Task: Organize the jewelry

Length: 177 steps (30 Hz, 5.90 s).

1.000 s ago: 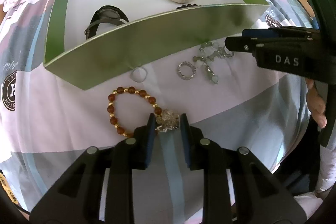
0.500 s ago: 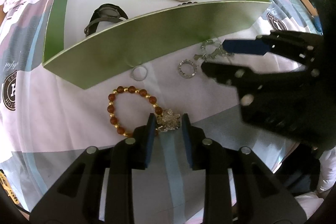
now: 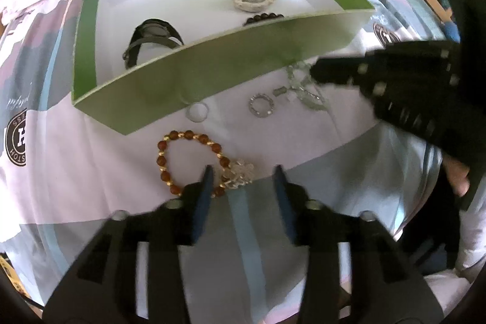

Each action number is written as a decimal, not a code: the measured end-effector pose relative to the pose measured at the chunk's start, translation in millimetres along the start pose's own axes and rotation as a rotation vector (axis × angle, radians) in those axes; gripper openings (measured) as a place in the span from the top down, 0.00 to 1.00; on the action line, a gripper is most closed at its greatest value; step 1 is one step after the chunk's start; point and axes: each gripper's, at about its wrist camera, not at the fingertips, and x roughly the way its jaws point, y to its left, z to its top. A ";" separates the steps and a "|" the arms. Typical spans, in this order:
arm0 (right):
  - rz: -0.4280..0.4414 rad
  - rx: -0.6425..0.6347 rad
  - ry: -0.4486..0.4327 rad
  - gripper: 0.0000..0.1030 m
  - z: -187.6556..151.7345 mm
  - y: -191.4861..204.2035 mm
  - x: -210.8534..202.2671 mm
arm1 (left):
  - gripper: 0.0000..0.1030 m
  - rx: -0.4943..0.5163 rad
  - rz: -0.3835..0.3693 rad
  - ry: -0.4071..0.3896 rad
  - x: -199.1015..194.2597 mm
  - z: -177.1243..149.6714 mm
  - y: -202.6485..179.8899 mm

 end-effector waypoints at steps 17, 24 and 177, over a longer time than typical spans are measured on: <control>0.006 0.210 0.056 0.76 4.2 -46.1 6.9 | 0.68 -0.031 0.061 0.079 18.4 -2.0 13.7; 0.223 0.062 0.005 0.76 1.1 2.4 17.0 | 0.67 -0.009 0.022 0.125 15.1 -2.0 14.0; -0.055 -0.071 0.149 0.53 -1.6 -13.1 19.9 | 0.64 -0.078 0.133 0.052 4.6 -1.0 38.0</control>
